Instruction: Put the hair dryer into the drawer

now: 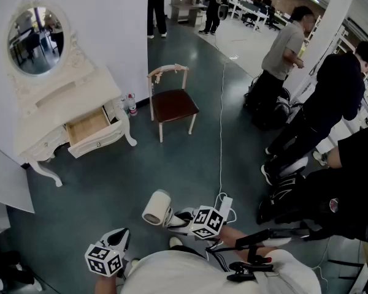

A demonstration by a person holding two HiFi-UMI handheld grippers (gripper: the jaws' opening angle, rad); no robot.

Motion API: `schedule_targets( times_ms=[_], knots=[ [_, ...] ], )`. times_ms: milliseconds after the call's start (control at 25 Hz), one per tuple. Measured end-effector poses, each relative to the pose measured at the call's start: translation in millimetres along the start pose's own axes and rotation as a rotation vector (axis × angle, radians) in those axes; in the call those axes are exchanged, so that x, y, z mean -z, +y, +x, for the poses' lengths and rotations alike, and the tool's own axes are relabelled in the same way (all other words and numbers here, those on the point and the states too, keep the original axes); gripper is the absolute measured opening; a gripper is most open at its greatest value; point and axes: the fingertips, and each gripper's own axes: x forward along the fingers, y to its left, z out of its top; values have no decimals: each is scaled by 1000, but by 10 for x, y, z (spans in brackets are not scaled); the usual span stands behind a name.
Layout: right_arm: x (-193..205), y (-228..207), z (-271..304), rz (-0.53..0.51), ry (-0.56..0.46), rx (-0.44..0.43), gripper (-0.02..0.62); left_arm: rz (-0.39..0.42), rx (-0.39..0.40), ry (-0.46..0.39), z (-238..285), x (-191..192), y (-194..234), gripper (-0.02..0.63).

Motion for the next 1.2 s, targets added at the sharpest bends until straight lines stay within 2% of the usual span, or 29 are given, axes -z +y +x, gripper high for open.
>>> schedule_targets(
  times_ms=[280, 400, 520, 680, 1000, 1200],
  knots=[
    [-351, 651, 686, -77, 28, -64, 170, -67, -77, -57, -915, 437, 441, 3],
    [-438, 922, 893, -73, 31, -70, 169, -107, -91, -67, -1259, 702, 582, 3],
    [-530, 1152, 1152, -53, 23, -85, 169, -111, -115, -99, -1594, 860, 766, 3],
    [-606, 1350, 1548, -79, 43, -78, 169, -123, -120, -138, -1902, 1043, 1020, 3],
    [-799, 1778, 1998, -88, 37, -38, 169, -139, -122, -94, -2479, 1445, 1315, 3],
    [-863, 1782, 2039, -76, 60, -32, 169, -172, -110, -69, -2471, 1527, 1495, 3]
  ],
)
